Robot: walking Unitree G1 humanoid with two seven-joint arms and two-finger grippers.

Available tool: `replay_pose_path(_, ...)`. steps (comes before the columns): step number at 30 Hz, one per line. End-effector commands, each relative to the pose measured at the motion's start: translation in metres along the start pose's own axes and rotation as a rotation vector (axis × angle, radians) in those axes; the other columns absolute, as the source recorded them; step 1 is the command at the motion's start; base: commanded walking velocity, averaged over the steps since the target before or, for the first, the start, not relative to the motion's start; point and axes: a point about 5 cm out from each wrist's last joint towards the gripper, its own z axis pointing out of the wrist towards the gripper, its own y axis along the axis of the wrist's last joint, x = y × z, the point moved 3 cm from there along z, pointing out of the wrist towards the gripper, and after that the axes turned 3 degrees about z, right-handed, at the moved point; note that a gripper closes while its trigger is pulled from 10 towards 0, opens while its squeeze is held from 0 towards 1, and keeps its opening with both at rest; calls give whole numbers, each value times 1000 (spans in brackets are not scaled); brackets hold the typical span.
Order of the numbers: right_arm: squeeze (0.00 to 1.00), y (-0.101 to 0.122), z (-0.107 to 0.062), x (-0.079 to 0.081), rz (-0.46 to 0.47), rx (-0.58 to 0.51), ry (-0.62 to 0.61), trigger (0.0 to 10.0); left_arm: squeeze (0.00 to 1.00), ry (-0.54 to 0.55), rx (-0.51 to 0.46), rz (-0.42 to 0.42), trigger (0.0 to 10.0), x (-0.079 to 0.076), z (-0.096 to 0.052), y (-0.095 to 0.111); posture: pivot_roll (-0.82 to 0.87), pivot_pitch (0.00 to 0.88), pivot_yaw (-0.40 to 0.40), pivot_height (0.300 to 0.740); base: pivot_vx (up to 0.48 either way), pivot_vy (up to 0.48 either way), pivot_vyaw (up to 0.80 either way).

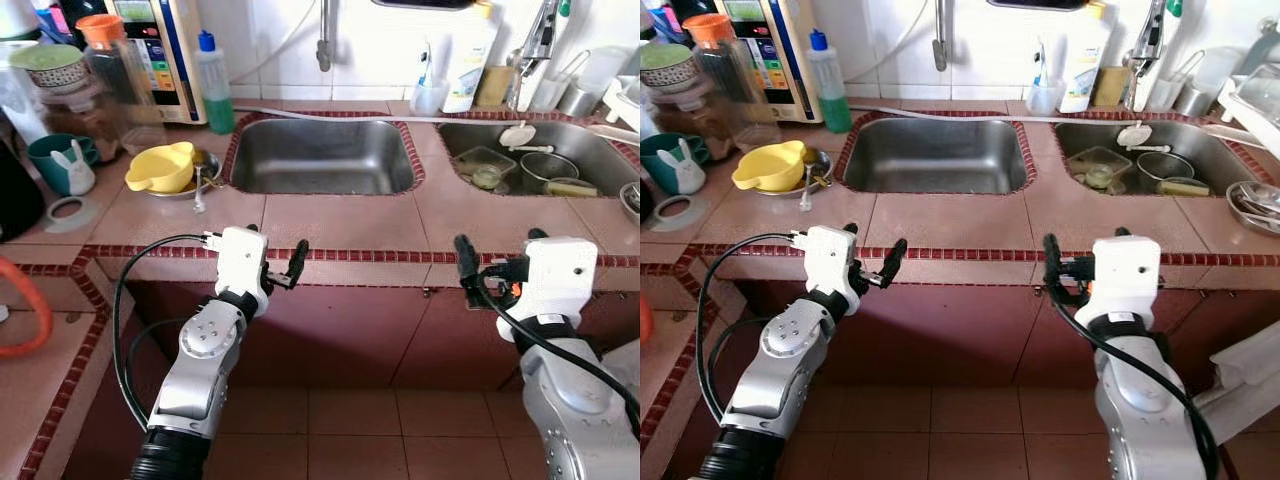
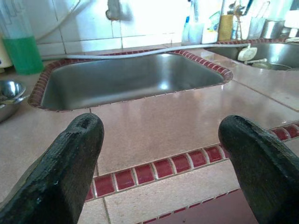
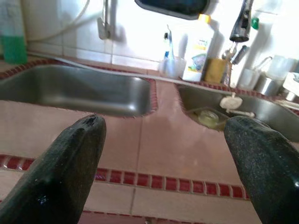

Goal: Kitchen organization

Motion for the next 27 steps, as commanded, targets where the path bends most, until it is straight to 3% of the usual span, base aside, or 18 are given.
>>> replay_pose_path(1, 0, 5, 4, 9, -23, -20, 63, 10000, 0, 8, -1, 22, 10000, 5, -4, 3, -25, 0, 23, 740, 0, 0, 0)
replay_pose_path(7, 0, 6, 8, 8, -53, -24, 102, 10000, 0, 4, 42, 47, 10000, 11, -15, -4, -13, 0, 18, 740, 0, 0, 0)
replay_pose_path(8, 0, 6, 10, 5, -58, -26, 96, 10000, 0, 6, 53, 61, 10000, 13, -20, -6, -9, 0, 17, 740, 0, 0, 0)
replay_pose_path(9, 0, 8, 13, 1, -56, -34, 71, 10000, 0, 11, 85, 96, 10000, 19, -37, -14, -1, 1, 17, 740, 0, 0, 0)
replay_pose_path(13, 0, 8, 13, 0, -38, -36, 52, 10000, 0, 29, 123, 98, 10000, 25, -48, -24, 4, 2, 19, 740, 0, 0, 0)
replay_pose_path(27, 0, 9, 17, 9, -12, -53, 58, 10000, 0, 49, 45, 30, 10000, 14, -19, -3, 1, 0, 13, 740, 0, 0, 0)
